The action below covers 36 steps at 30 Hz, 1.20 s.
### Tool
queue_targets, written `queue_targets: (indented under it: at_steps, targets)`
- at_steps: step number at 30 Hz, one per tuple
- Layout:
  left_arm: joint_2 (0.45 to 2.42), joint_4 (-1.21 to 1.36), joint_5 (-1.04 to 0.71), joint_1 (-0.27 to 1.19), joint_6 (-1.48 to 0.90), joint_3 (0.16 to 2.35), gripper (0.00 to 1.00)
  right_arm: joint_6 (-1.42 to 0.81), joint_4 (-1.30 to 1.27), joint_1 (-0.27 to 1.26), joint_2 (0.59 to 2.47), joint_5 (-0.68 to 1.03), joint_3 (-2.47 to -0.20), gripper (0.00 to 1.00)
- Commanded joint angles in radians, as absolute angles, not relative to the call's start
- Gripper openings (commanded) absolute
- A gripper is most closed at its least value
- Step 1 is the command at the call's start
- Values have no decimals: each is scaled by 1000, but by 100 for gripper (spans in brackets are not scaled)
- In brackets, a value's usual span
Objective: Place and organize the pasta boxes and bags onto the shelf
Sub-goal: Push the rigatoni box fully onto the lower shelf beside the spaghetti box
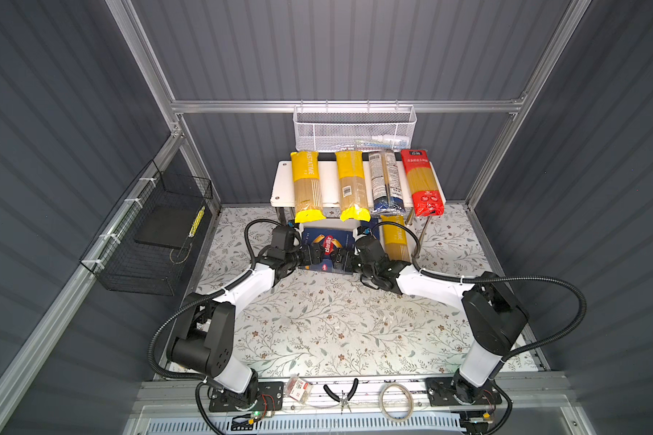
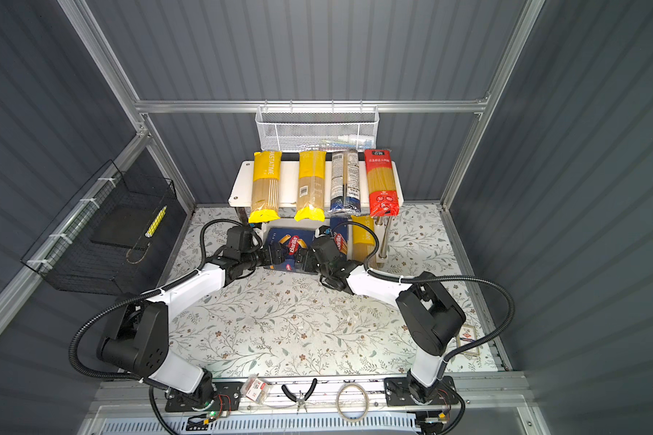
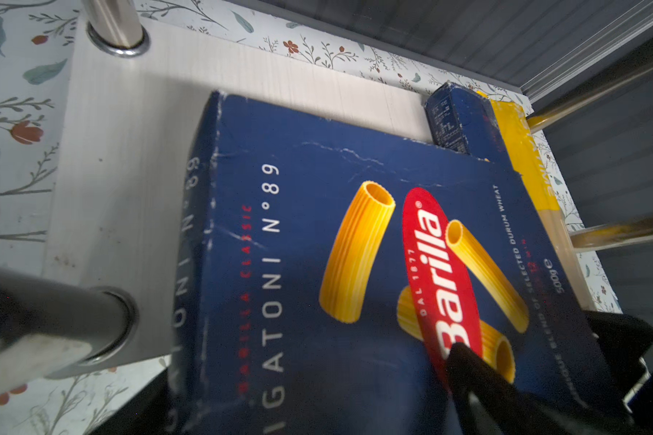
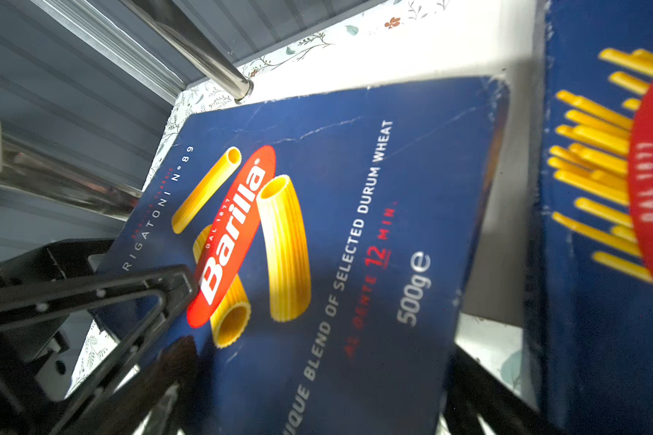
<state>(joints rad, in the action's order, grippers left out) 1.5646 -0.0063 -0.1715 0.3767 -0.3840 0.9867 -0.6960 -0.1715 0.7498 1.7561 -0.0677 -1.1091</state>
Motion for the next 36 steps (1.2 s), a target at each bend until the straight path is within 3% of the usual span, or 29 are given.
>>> queue_targets:
  at_steps: [1, 11, 36]
  targets:
    - [1580, 42, -260, 426, -368, 1055, 99, -698, -326, 762, 1776, 38, -1177, 98]
    - [1642, -17, -183, 426, -346, 1098, 99, -672, -287, 749, 1780, 3, -1200, 99]
    - [1557, -130, 61, 425, -328, 1067, 99, -606, -107, 742, 1698, -122, -1190, 99]
